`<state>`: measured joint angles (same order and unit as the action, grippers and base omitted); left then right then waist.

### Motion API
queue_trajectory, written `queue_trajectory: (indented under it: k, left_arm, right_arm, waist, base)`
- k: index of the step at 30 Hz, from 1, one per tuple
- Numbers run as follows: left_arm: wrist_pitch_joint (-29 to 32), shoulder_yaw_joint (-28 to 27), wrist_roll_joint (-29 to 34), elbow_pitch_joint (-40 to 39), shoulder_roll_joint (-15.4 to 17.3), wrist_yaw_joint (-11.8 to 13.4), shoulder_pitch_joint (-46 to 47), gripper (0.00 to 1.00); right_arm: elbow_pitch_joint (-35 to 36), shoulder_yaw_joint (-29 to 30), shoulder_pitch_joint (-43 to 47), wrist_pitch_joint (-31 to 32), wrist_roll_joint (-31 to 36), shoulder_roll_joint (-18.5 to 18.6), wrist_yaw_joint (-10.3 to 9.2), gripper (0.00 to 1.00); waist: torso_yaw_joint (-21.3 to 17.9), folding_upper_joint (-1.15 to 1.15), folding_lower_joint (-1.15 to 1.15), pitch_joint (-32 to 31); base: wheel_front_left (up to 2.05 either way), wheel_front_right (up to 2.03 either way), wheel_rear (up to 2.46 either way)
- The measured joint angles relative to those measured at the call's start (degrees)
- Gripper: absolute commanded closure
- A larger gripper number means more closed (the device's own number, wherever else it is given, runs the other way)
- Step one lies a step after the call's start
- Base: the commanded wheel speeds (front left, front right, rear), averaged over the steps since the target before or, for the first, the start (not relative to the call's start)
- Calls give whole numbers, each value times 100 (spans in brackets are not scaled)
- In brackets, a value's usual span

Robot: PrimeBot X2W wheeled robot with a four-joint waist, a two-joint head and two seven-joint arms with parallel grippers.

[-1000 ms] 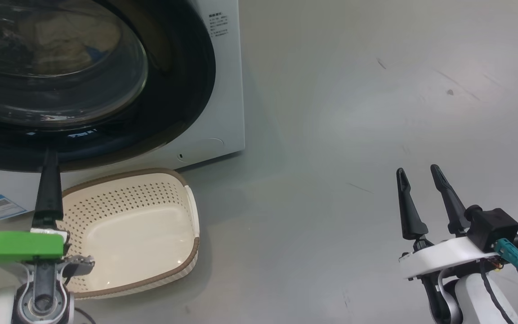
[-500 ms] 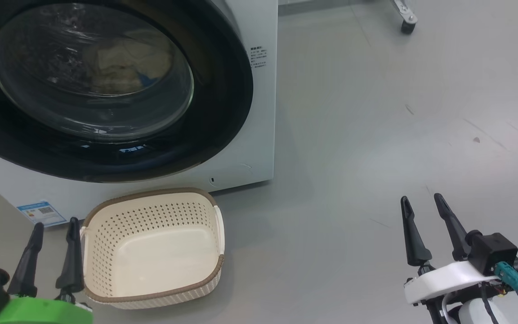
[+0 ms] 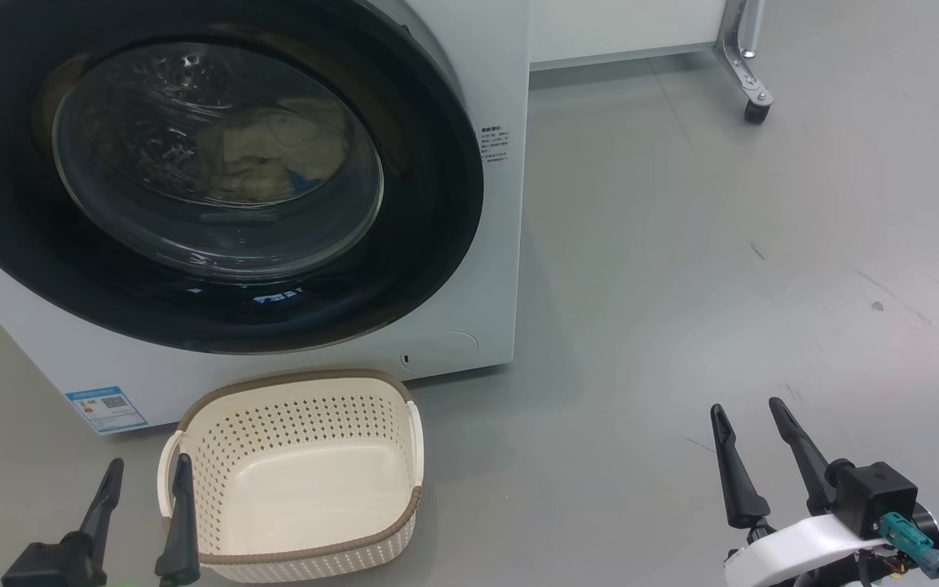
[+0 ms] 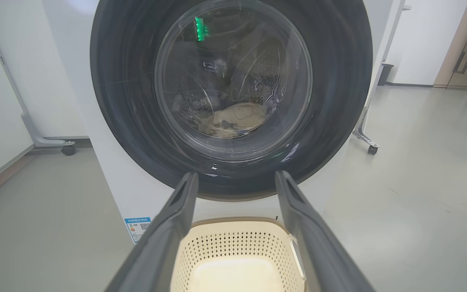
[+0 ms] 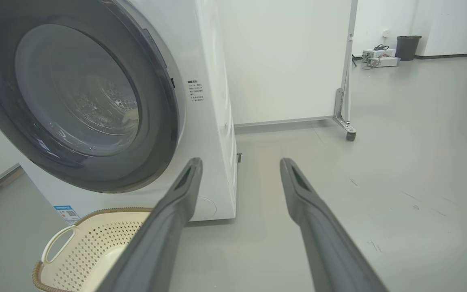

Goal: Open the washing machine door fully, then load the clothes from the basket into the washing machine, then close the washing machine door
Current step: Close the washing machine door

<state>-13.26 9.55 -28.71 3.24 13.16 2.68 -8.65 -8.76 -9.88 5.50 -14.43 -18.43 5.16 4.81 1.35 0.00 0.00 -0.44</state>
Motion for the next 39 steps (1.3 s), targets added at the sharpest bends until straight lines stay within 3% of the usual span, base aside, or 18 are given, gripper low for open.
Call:
queue_trajectory:
  k: [22,23,24,39]
  left_arm:
    - [-52,27,305,-131,-315,257,-105,0]
    - [-52,27,308,-141,-320,258,-105,0]
    - [-52,27,313,-153,-322,258,-107,0]
    - [-94,31,520,-243,-347,301,-118,0]
  right_arm:
    - [108,-27,113,0,41,-8,-44,0]
    - [112,-27,113,0,40,-10,-45,42]
    - [116,-27,113,0,40,-10,-45,100]
    - [192,-37,113,8,40,-3,-44,100]
  waist:
    - [43,0,0,-72]
    - [44,0,0,-72]
    - [46,0,0,-71]
    - [87,0,0,-45]
  base:
    - [0,0,0]
    - [0,0,0]
    - [0,0,0]
    - [0,0,0]
